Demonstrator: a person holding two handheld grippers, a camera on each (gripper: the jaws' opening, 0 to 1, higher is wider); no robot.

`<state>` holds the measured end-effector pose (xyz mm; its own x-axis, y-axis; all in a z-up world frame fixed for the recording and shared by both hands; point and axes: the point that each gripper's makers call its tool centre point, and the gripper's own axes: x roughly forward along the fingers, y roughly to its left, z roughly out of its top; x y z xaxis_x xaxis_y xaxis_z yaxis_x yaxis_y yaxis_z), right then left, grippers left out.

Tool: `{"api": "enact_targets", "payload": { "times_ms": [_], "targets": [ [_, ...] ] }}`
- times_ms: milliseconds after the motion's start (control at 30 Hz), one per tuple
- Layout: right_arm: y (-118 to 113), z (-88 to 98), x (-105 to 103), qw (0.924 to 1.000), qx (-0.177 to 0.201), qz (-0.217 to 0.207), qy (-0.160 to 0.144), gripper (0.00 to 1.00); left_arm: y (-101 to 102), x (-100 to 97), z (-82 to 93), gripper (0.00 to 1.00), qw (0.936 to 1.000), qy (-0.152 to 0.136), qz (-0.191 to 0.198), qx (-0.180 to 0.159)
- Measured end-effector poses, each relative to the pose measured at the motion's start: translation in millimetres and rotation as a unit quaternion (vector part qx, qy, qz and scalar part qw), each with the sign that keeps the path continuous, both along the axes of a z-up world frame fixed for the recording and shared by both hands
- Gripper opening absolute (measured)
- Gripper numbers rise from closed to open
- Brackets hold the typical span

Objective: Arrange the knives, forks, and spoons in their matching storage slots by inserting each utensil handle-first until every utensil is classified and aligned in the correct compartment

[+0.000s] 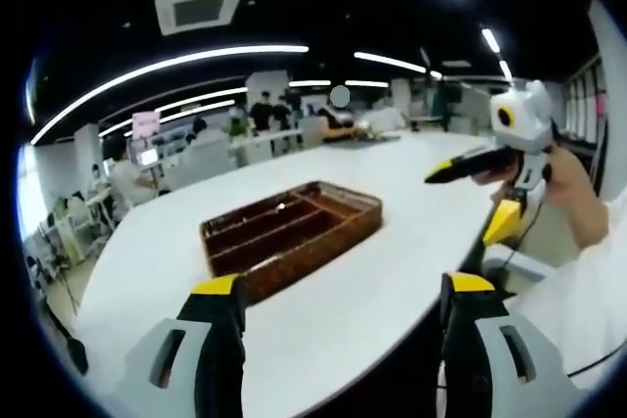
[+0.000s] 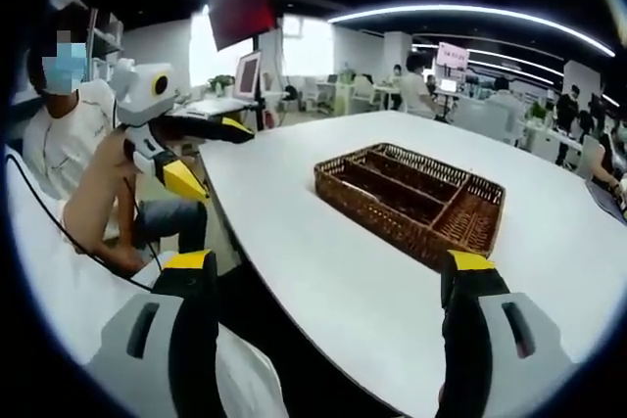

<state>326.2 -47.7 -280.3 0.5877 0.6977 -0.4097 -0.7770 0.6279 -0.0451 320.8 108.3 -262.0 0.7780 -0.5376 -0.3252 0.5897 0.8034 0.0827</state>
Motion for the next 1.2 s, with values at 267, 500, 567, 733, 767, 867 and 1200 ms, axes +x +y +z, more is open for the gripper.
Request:
{"api": "enact_targets", "payload": {
  "times_ms": [267,500,567,733,767,867,1200],
  "targets": [
    [-2.0,-1.1,2.2,1.0,-0.002,-0.004,0.0,0.98,1.1,0.2,-2.7,0.84,1.0,0.004,0.001,0.0],
    [-3.9,-1.8,2.7,1.0,-0.001,-0.006,0.001,0.98,0.5,0.7,-6.0,0.84,1.0,0.008,0.001,0.001],
    [-4.0,-1.9,2.5,1.0,-0.001,-0.006,0.001,0.98,0.6,0.4,-5.9,0.84,1.0,0.007,0.001,0.001],
    [-5.6,-1.0,2.8,1.0,0.0,-0.007,0.0,0.98,2.4,-0.3,-5.4,0.84,1.0,0.006,0.003,0.001],
    [-6.0,-0.9,3.2,1.0,0.0,-0.008,0.0,0.98,2.6,-0.3,-5.6,0.84,1.0,0.007,0.004,0.001],
    [-6.0,0.4,3.5,1.0,0.002,-0.009,-0.001,0.98,3.0,-0.2,-5.7,0.84,1.0,0.007,0.004,0.001],
    [-4.7,2.6,1.8,0.9999,0.004,-0.011,-0.003,0.98,4.4,-0.2,-4.3,0.84,1.0,0.006,0.005,0.001]
  ]
}}
